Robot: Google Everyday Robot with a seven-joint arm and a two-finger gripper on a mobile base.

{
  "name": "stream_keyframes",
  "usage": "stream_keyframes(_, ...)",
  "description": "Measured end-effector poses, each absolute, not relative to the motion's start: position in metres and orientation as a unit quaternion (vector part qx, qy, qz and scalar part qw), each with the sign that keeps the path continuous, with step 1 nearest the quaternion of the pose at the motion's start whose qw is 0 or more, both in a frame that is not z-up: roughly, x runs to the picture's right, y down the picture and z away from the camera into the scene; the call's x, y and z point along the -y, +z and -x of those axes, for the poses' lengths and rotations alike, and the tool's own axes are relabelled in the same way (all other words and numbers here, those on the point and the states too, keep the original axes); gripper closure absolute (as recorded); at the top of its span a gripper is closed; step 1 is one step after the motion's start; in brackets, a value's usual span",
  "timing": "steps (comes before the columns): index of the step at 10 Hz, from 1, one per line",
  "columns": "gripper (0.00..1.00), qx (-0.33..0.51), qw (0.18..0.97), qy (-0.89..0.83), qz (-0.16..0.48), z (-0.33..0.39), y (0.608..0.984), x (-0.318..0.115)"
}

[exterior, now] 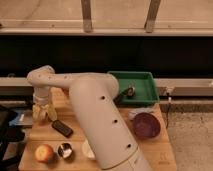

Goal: Place banana in paper cup

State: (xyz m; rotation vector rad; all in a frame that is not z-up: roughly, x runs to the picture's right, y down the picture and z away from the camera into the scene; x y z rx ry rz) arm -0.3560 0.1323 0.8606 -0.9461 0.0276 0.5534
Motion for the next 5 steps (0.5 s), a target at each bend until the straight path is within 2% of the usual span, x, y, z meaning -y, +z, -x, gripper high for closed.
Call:
stream_keyframes(1,0.42,-0.026,0.855,0.254,0.451,0.3603,0.8635,-0.1399)
stream_keyframes(3,0.56,-0.033,0.857,0.249,0.451,0.3622,0.8637,-0.1440)
stream_keyframes(5,0.76,-0.042,0.858,0.254,0.445,0.3536,0.8653,-0.1444)
